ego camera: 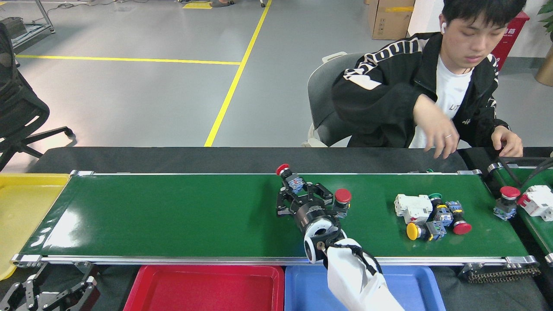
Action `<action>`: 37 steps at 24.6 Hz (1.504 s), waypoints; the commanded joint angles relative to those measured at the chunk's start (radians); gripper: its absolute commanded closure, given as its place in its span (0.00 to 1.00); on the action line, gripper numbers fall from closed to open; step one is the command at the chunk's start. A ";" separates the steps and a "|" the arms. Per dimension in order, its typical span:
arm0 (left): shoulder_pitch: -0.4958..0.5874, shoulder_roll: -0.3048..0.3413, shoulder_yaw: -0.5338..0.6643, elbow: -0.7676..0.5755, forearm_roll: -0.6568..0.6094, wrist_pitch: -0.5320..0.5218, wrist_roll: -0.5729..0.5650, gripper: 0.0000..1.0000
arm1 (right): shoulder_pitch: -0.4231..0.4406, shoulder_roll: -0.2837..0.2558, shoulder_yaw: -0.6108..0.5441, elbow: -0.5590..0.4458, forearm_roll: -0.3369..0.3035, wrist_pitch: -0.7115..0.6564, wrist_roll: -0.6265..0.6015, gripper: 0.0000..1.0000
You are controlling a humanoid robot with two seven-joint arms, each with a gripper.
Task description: Pick switch part from conveyor to tray
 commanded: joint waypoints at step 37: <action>0.032 -0.002 -0.085 -0.003 0.019 -0.212 0.057 0.00 | 0.604 -0.155 -0.373 -0.540 0.066 0.080 -0.019 0.00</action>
